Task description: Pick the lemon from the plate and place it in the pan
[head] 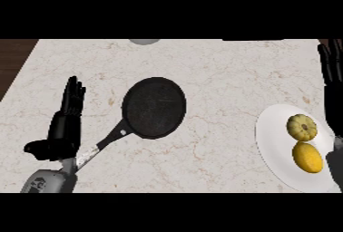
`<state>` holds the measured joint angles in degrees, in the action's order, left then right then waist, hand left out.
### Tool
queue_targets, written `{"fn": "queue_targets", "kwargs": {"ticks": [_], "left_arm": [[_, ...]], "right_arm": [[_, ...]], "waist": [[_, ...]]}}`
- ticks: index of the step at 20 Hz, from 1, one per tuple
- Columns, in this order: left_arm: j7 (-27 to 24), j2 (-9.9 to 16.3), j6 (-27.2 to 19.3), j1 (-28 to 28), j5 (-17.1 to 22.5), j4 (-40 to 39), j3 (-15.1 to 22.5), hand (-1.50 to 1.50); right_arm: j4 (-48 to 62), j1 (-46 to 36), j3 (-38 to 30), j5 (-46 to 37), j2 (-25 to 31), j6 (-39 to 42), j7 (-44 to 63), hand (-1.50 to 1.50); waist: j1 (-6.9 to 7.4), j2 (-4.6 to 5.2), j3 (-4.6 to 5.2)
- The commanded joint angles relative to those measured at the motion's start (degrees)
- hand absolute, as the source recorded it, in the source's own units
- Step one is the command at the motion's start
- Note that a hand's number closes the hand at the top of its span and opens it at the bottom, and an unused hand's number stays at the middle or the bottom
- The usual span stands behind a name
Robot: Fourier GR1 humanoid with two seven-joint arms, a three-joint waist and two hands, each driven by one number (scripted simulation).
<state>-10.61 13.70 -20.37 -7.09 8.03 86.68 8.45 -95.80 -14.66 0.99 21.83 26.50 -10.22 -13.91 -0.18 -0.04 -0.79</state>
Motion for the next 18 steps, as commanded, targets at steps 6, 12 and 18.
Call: {"fn": "queue_targets", "kwargs": {"ticks": [6,12,18], "left_arm": [[8.99,10.33,3.40,6.30,-5.96,-4.36,1.71,0.00],[11.88,11.33,5.89,10.08,-3.53,-2.07,1.76,0.00],[15.65,12.68,7.92,10.12,-3.18,1.90,2.35,0.00]], "right_arm": [[13.09,7.87,-16.58,9.29,-0.06,-8.54,8.86,-1.50],[16.22,26.34,-18.22,2.80,2.44,-20.89,21.56,-1.50],[5.81,39.90,-11.21,-6.16,15.06,-14.04,30.31,-1.50]], "waist": [[-1.17,0.60,0.44],[-2.87,-0.44,0.91],[-1.19,-0.22,0.99]]}}
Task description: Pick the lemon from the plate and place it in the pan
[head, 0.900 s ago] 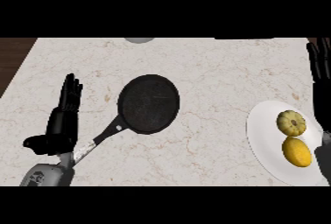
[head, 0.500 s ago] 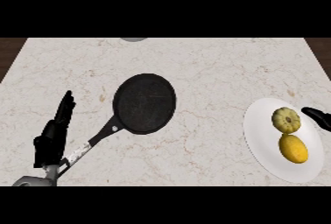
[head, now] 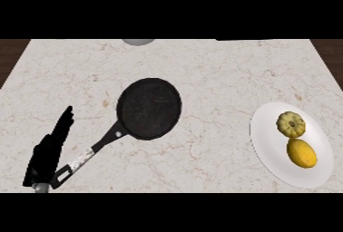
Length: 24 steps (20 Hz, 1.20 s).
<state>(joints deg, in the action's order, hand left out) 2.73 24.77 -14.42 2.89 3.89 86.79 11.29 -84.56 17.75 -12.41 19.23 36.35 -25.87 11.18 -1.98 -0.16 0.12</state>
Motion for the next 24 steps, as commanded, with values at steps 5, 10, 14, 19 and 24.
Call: {"fn": "queue_targets", "kwargs": {"ticks": [5,10,14,19,24], "left_arm": [[1.96,1.33,2.30,2.49,0.24,4.29,0.18,0.00],[3.98,-0.01,1.83,0.80,-2.38,3.58,1.30,0.00],[3.47,0.95,3.87,0.61,-0.67,4.25,-1.67,0.00],[6.45,-1.23,3.20,-1.23,-2.86,4.91,-0.68,0.00],[2.57,-2.91,4.36,1.92,-4.32,2.86,-0.05,0.00]], "right_arm": [[-13.51,7.58,0.47,0.04,15.08,11.76,16.03,-1.50],[-15.94,2.23,1.04,3.42,17.72,18.95,22.71,-1.50],[-13.10,-4.24,1.94,4.78,20.66,24.12,29.26,-1.50],[-9.09,-15.62,4.67,6.64,21.84,27.43,40.35,-1.50],[-7.03,-21.11,9.43,4.04,19.37,31.85,43.93,-1.50]], "waist": [[1.83,0.01,0.02],[2.17,0.13,-0.07],[2.62,0.22,-0.09],[2.80,0.31,-0.09],[2.67,0.27,-0.09]]}}
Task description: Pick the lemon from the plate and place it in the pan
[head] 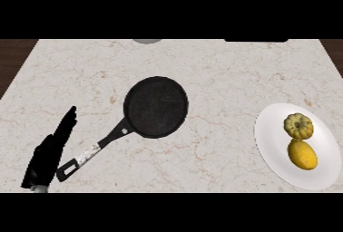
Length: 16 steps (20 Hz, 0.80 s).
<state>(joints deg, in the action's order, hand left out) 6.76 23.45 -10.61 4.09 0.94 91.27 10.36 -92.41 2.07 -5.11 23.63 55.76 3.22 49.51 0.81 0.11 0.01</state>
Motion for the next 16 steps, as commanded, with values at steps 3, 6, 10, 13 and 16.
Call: {"fn": "queue_targets", "kwargs": {"ticks": [3,6,10,13,16], "left_arm": [[1.91,-3.43,-2.01,-1.64,-3.14,-0.19,1.27,0.00],[0.55,-0.03,2.54,1.08,0.28,1.69,-1.62,0.00],[3.46,-2.83,0.63,-2.38,-3.19,0.12,-0.27,0.00],[0.89,-3.22,1.80,-4.91,-3.85,-4.59,-1.80,0.00],[2.45,-3.35,0.93,0.32,-4.69,2.71,-1.35,0.00]], "right_arm": [[5.06,-7.18,3.37,-0.06,1.35,9.27,6.27,-1.50],[4.71,-9.13,8.65,-2.30,-1.89,9.02,9.86,-1.50],[8.89,-13.97,9.60,-2.10,-3.67,12.48,12.72,-1.50],[12.18,-15.28,9.73,-3.31,-4.66,14.44,11.17,-1.50],[14.09,-18.03,11.78,-5.16,-8.25,12.74,12.24,-1.50]], "waist": [[-0.16,-0.01,-0.01],[0.30,-0.02,0.00],[-0.17,-0.01,-0.01],[-0.46,0.01,0.00],[0.02,-0.03,-0.01]]}}
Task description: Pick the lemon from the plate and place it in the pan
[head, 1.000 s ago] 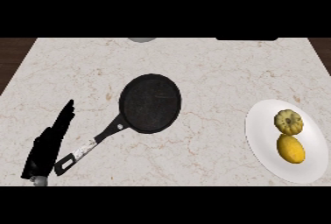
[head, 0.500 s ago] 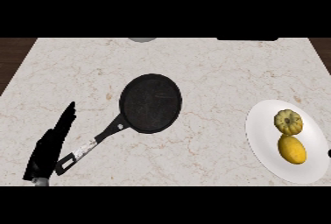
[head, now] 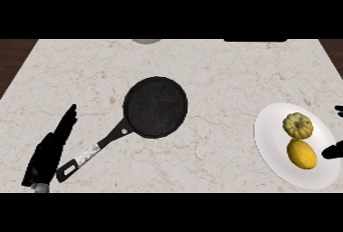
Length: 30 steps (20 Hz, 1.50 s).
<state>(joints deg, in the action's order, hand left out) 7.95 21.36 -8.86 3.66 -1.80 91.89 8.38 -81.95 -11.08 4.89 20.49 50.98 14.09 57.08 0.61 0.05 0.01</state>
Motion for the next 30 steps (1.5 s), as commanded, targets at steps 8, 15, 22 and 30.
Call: {"fn": "queue_targets", "kwargs": {"ticks": [8,15,22,30], "left_arm": [[-0.67,-2.48,0.42,-0.53,-1.94,-1.18,-0.94,0.00],[-0.29,-1.52,3.39,0.15,-1.23,-0.18,-2.84,0.00],[-1.46,-3.98,2.56,-1.18,-3.26,-3.35,-4.04,0.00],[1.92,-6.01,3.85,-0.46,-4.64,0.97,-3.39,0.00]], "right_arm": [[0.91,-3.79,6.62,-4.03,-5.36,0.42,9.97,-1.50],[2.66,-2.73,5.47,-2.28,-4.31,3.71,10.50,-1.50],[4.81,1.29,5.95,-6.47,-7.19,4.05,4.62,-1.50],[7.55,-1.85,6.12,-12.18,-13.06,2.22,6.28,-1.50]], "waist": [[-0.09,-0.01,0.02],[-0.28,-0.08,0.02],[-0.58,-0.06,0.01],[-0.42,-0.06,0.00]]}}
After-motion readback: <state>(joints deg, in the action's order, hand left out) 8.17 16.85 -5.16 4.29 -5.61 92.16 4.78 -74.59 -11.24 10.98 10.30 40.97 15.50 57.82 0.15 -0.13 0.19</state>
